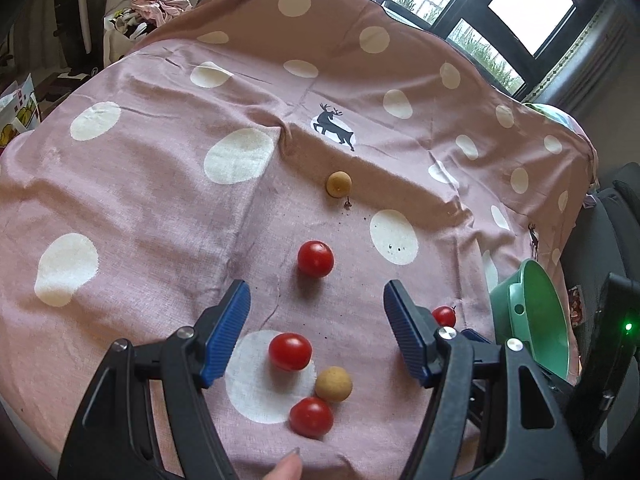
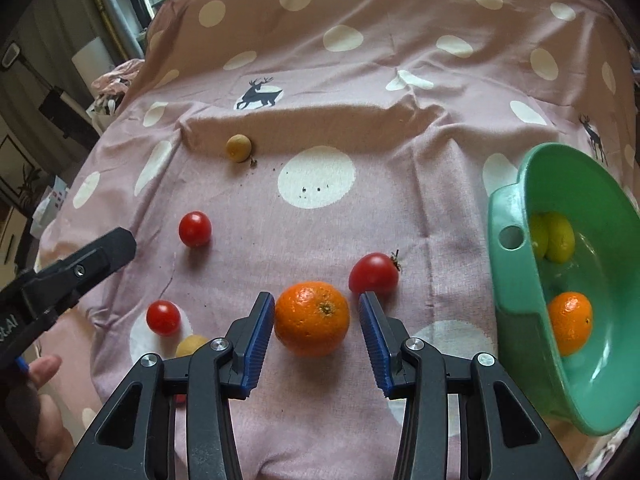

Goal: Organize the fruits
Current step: 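Position the right gripper around the second orange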

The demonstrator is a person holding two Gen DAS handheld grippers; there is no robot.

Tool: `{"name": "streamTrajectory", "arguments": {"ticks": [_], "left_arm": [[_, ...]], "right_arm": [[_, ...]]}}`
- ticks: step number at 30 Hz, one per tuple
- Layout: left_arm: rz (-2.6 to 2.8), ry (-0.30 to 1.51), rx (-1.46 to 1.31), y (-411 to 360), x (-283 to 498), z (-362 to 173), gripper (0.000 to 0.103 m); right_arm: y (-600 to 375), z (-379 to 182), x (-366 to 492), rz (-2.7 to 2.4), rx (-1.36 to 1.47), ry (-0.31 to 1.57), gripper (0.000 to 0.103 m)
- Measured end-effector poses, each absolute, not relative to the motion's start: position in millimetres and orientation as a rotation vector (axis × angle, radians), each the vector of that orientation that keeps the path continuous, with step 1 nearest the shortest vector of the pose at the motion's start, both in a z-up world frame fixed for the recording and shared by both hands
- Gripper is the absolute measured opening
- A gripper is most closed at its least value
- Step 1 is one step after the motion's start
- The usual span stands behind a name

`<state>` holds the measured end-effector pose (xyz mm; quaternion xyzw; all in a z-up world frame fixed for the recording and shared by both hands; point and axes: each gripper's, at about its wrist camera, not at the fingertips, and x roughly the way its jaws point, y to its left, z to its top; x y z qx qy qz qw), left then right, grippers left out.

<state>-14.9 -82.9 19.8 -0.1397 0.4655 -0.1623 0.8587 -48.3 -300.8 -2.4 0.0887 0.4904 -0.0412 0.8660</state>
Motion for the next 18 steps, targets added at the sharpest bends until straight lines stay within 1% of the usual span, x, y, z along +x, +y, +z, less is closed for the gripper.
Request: {"name": "streamTrajectory", "arguments": {"ticks": [8, 10, 13, 18], "left_arm": [[-0.395, 1.024, -0.258, -103.0, -16.3, 9.2, 0.068], [-0.429, 1.044, -0.256, -109.0, -17.3, 6.1, 0.062], [-0.481, 1.067, -0.243, -121.0, -20.1, 2.5, 0.055], [-0.537, 1.095, -0.195, -140.5, -25.3, -3.6, 0.049]], "right_arm": [[-338.8, 17.4, -61.5, -0.182, 0.3, 0.921, 0.045], [-345.0, 18.7, -62.3, -0.157, 0.359, 0.903, 0.045], [-347.3, 18.9, -61.1, -0.115, 0.406, 0.881, 0.045], [-341.9, 14.1, -53.2, -0.025, 0.465, 0.891, 0.045]]}}
